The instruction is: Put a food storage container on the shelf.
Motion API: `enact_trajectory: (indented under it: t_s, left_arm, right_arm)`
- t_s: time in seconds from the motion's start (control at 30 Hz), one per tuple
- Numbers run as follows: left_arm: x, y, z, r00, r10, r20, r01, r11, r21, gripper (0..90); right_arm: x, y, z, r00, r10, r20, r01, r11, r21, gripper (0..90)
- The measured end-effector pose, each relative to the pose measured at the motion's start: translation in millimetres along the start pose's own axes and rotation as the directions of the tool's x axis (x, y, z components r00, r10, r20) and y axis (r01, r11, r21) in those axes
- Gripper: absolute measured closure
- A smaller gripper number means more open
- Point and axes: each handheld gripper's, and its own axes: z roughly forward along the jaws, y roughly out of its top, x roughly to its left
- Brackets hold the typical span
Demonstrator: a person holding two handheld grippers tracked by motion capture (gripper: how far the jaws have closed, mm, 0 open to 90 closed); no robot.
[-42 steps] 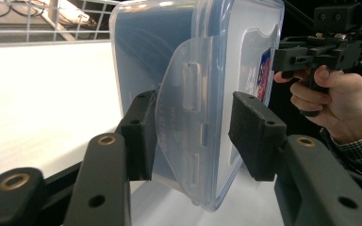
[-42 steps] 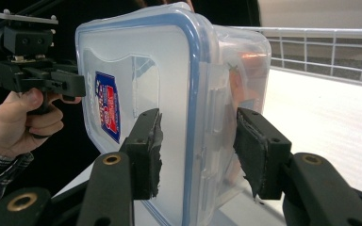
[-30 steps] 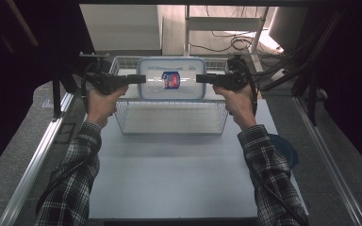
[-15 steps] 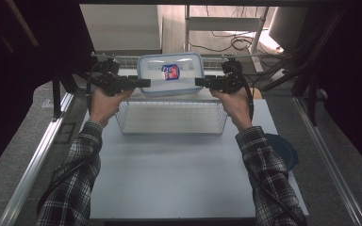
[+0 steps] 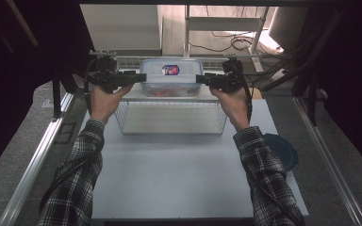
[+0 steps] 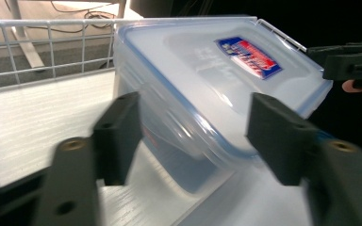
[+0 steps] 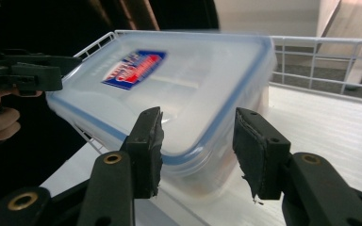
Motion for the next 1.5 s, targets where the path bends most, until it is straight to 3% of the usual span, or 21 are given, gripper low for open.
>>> enact_trajectory:
  t_s: [0.1,0.3,0.37,0.43,0.5,0.7,0.93,1.2,1.33,1.5]
  left_arm:
    - [1.6,-0.6,0.9,0.9992,-0.013,0.038,0.013,0.9999,-0.004,45.5]
    - [-1.0,-0.8,0.6,0.9998,-0.009,0.02,0.009,0.9999,-0.009,46.3]
    - [-6.4,-0.4,-0.3,0.9989,0.026,-0.04,-0.026,0.9996,-0.01,41.1]
    - [-12.0,-1.8,-3.1,0.9924,0.081,-0.092,-0.084,0.9962,-0.022,33.4]
    - [-16.6,-5.2,-6.3,0.9882,0.109,-0.108,-0.113,0.993,-0.034,27.6]
    - [-26.1,-22.2,-11.1,0.9891,0.129,-0.071,-0.13,0.9915,-0.01,21.9]
    - [-41.6,-48.1,-20.4,0.9758,0.207,-0.071,-0.203,0.9777,0.055,27.1]
    - [-48.2,-80.4,-29.2,0.9813,0.19,-0.031,-0.188,0.9797,0.07,22.5]
    - [-51.5,-95.0,-32.5,0.9814,0.19,-0.029,-0.187,0.9792,0.078,20.6]
    - [-54.5,-113.6,-35.7,0.9836,0.177,-0.036,-0.173,0.9803,0.095,16.5]
  right_arm:
    - [0.8,-0.2,-0.8,1.0,-0.001,0.002,0.001,1.0,0.002,52.7]
    - [-0.3,-0.8,-0.6,1.0,0.006,0.002,-0.006,1.0,-0.001,50.0]
    - [-0.2,-1.0,-0.8,0.9999,0.0,0.012,0.0,1.0,-0.005,46.6]
    - [-0.5,-2.0,-3.4,0.9995,-0.01,0.028,0.01,1.0,-0.017,41.4]
    - [-2.0,-4.9,-7.5,0.9997,-0.013,0.019,0.014,0.999,-0.029,36.1]
    - [-1.3,-19.9,-17.2,0.9989,-0.046,0.009,0.047,0.998,-0.031,17.2]
    - [5.7,-39.9,-26.8,0.9939,-0.106,0.028,0.107,0.994,-0.017,9.5]
    - [12.4,-63.7,-34.8,0.9847,-0.169,0.044,0.168,0.986,0.015,6.5]
    - [20.4,-74.9,-38.1,0.9746,-0.219,0.046,0.218,0.975,0.029,4.9]
    - [27.9,-86.7,-41.9,0.9681,-0.247,0.04,0.246,0.968,0.041,4.1]
